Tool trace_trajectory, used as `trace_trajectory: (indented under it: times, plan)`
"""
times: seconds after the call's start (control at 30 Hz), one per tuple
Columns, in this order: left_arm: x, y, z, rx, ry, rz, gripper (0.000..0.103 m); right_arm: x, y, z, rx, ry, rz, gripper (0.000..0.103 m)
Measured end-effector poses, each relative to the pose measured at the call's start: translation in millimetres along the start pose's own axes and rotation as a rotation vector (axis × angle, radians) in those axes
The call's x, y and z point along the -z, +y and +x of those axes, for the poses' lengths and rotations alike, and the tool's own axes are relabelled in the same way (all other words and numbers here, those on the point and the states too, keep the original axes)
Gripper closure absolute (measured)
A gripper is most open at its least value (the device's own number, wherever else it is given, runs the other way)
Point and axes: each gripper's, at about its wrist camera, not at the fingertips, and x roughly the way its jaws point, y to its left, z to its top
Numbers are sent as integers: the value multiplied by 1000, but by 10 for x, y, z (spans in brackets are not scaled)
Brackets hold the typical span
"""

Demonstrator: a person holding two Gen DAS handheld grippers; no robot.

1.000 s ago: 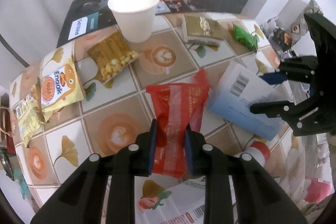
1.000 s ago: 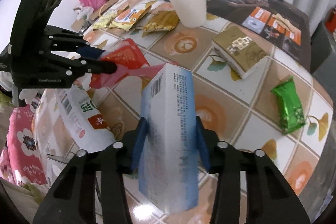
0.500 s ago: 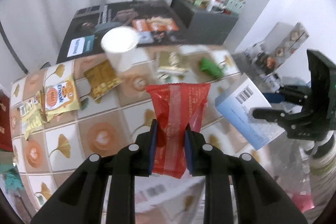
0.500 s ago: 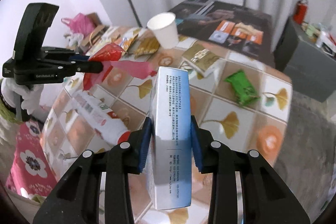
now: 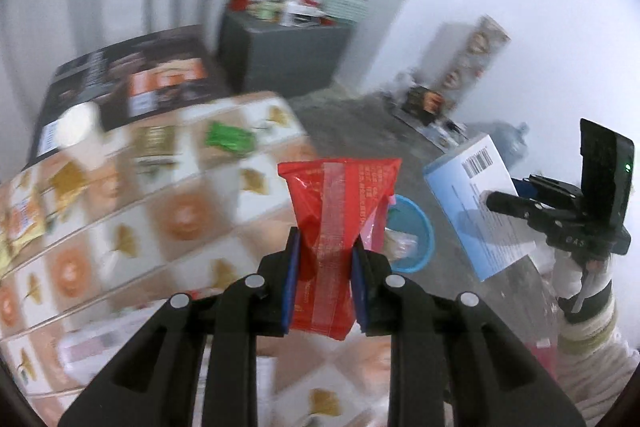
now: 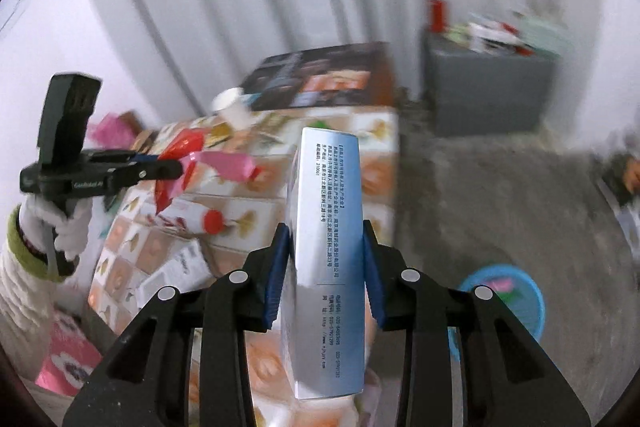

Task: Collect trash
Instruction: 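Carry the red wrapper and blue-and-white box over the wastebasket and open both grippers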

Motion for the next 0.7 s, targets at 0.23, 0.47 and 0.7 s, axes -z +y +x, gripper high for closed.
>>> trace_trajectory:
  times: [0.23, 0.47, 0.7]
  plan:
    - [-88, -935, 829, 137, 115, 54, 80, 737, -1097, -500, 65, -18, 357, 70]
    - [-52, -1758, 1833, 193, 254, 92, 79, 1463, -1936, -476, 54, -19, 655, 70]
    - [23, -2284, 2880, 155, 367, 116, 78, 1922, -2545, -49, 104, 44, 843, 70]
